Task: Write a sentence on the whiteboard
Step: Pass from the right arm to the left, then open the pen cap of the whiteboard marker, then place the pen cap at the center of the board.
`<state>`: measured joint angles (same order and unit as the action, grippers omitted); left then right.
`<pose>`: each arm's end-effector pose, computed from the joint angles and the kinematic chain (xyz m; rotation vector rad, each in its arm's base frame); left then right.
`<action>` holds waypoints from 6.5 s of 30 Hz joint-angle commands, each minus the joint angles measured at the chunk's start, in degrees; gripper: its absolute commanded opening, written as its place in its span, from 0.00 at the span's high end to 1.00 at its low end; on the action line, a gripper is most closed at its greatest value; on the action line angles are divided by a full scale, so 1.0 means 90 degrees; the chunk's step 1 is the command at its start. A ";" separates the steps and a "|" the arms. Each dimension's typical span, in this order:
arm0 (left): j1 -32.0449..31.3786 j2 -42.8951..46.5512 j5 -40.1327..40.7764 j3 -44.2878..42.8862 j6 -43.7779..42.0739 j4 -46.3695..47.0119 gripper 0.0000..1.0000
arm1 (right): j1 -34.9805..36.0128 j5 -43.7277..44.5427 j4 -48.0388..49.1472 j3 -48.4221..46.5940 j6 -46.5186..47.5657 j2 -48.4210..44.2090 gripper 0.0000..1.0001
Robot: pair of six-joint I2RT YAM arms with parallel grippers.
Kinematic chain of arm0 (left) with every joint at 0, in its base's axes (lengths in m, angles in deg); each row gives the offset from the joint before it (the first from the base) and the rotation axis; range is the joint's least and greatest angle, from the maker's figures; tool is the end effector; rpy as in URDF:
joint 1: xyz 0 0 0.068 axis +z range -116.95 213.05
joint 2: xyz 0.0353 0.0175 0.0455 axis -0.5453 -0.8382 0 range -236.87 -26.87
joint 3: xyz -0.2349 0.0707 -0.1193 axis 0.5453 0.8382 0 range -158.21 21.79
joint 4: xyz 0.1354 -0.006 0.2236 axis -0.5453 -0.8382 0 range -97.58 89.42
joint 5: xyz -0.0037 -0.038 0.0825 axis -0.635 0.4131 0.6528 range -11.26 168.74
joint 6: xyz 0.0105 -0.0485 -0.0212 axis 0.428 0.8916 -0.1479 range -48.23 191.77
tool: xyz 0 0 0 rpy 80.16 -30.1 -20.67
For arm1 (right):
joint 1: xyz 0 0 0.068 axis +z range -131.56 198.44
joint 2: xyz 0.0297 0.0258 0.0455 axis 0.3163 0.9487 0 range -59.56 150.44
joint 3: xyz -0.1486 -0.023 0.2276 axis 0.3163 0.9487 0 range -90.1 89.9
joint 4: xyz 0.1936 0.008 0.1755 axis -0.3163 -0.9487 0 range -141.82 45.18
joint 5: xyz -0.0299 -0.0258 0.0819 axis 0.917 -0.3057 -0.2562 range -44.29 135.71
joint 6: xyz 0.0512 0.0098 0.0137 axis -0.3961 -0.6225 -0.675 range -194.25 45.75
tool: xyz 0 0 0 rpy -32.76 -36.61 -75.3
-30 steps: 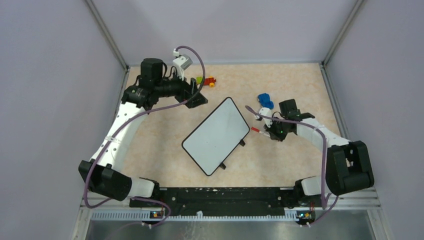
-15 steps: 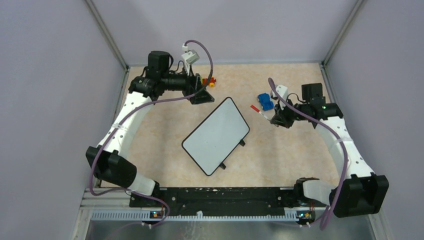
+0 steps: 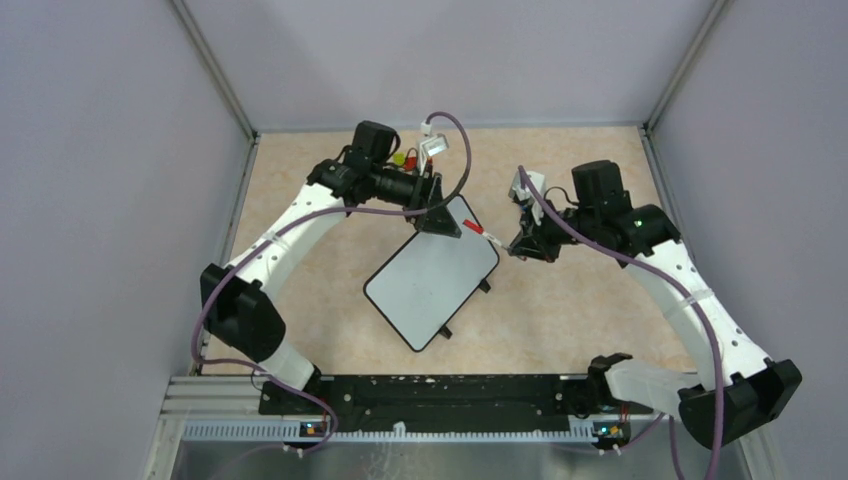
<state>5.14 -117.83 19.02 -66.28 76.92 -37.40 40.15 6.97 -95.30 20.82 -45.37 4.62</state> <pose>0.2887 -0.1877 0.3662 0.9994 2.0076 -1.4810 0.1918 0.1003 0.3591 -1.2454 1.8841 0.7273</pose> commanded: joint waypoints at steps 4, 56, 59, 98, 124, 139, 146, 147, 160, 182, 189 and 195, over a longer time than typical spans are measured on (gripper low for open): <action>-0.0198 -0.0031 -0.0552 0.0306 0.0299 0.0487 0.35 | 0.0651 0.0447 -0.0040 -0.0344 -0.0178 -0.0030 1.00; 0.0883 0.1389 -0.1480 0.3270 0.6049 0.9634 1.00 | -0.0248 -0.1473 0.3740 -0.0574 -0.5339 -0.0079 0.22; 0.0884 0.1363 -0.1341 0.3349 0.6622 1.0229 1.00 | -0.0254 -0.1953 0.4527 -0.0513 -0.6128 0.0094 0.24; 0.0346 0.0929 -0.0346 0.3162 0.6450 0.9735 1.00 | 0.0400 -0.1813 0.5477 -0.0341 -0.7136 0.0714 0.74; 0.0627 0.1101 -0.0400 0.3272 0.6079 0.9120 1.00 | 0.0130 -0.1742 0.5266 -0.0334 -0.7027 0.0604 1.00; 0.2323 0.1634 -0.0800 0.3699 0.6370 0.9066 1.00 | -0.0951 -0.2062 0.4832 -0.0020 -0.6691 0.0099 1.00; 0.3060 0.1722 0.0207 0.1868 0.0896 0.2302 1.00 | -0.1322 -0.2100 0.3631 0.0088 -0.5492 -0.0109 1.00; 0.3061 0.1707 0.0539 0.1715 0.0335 0.1655 1.00 | -0.1341 -0.2076 0.3428 0.0113 -0.5301 -0.0154 1.00; 0.3329 0.1142 0.4488 0.1710 -0.2449 -0.0837 1.00 | -0.1565 -0.1874 0.2051 0.0650 -0.3258 -0.0352 1.00; 0.2827 -0.0666 0.5852 0.3018 -0.3226 -0.0377 0.84 | -0.1572 -0.1800 0.2172 0.1206 -0.2613 -0.0280 1.00; 0.2639 -0.0851 0.6037 0.3175 -0.3195 -0.0188 0.82 | -0.1570 -0.1831 0.2145 0.1197 -0.2643 -0.0328 1.00; 0.2518 -0.1055 0.6154 0.3216 -0.3174 -0.0065 0.80 | -0.1571 -0.1815 0.2073 0.1208 -0.2605 -0.0404 1.00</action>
<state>28.49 -125.07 73.29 -38.30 48.70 -40.61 26.23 -8.77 -77.46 31.84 -70.18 2.43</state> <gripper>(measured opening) 0.216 0.095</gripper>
